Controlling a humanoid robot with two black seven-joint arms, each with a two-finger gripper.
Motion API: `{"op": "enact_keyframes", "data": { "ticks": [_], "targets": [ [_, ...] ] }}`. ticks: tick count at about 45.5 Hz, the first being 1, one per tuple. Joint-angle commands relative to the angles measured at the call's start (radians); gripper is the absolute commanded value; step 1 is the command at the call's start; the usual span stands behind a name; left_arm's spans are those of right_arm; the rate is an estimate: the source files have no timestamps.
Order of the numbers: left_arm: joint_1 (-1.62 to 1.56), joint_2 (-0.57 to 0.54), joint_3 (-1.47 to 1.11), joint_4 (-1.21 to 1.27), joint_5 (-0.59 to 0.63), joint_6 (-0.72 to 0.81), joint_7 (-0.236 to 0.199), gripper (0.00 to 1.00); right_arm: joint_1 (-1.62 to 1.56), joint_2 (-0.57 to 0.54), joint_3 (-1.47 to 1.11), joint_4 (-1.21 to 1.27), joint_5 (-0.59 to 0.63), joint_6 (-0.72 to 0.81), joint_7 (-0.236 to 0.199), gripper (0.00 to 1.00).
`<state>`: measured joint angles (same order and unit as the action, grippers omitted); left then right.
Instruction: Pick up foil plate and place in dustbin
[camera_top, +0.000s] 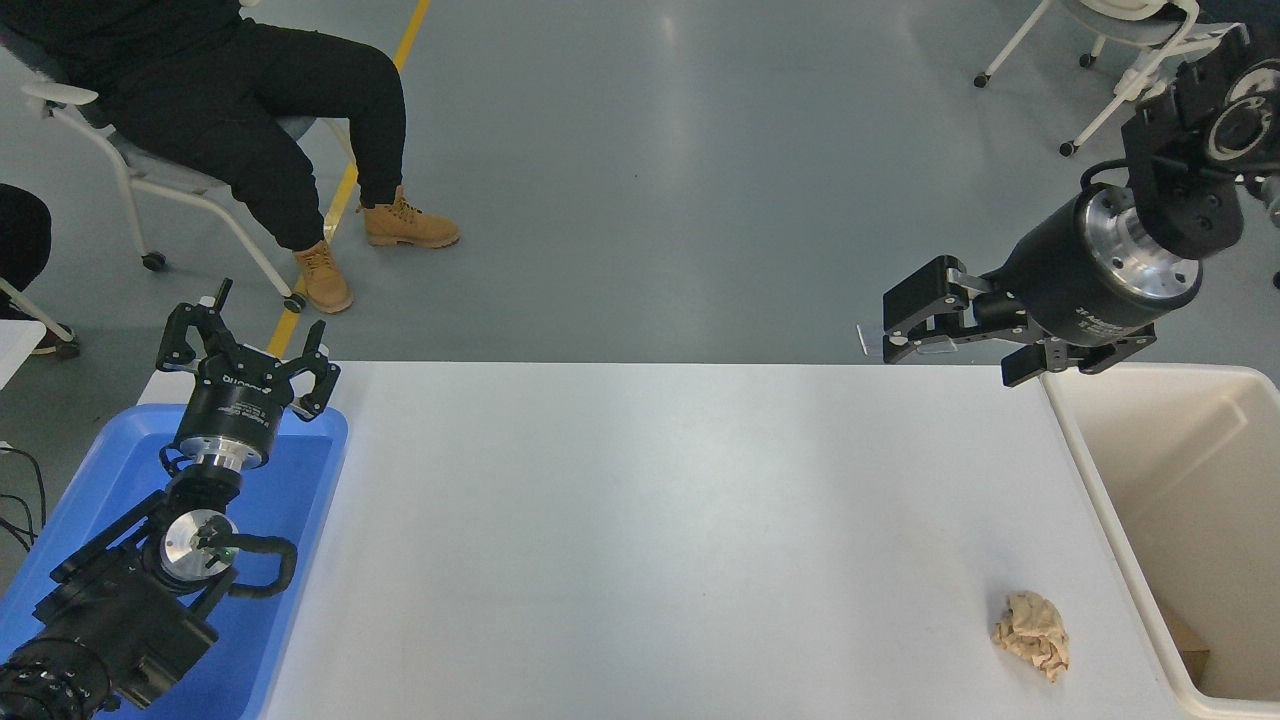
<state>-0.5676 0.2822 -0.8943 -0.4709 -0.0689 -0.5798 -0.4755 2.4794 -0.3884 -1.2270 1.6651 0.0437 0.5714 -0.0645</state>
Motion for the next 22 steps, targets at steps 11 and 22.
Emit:
{"op": "enact_keyframes", "data": {
  "ticks": [11, 22],
  "targets": [
    [0.0, 0.0, 0.0, 0.0, 0.0, 0.0, 0.0, 0.99, 0.024, 0.0, -0.003, 0.018, -0.001, 0.012, 0.0, 1.0],
    [0.0, 0.0, 0.0, 0.0, 0.0, 0.0, 0.0, 0.99, 0.026, 0.0, -0.003, 0.018, -0.001, 0.012, -0.001, 1.0]
  ]
}}
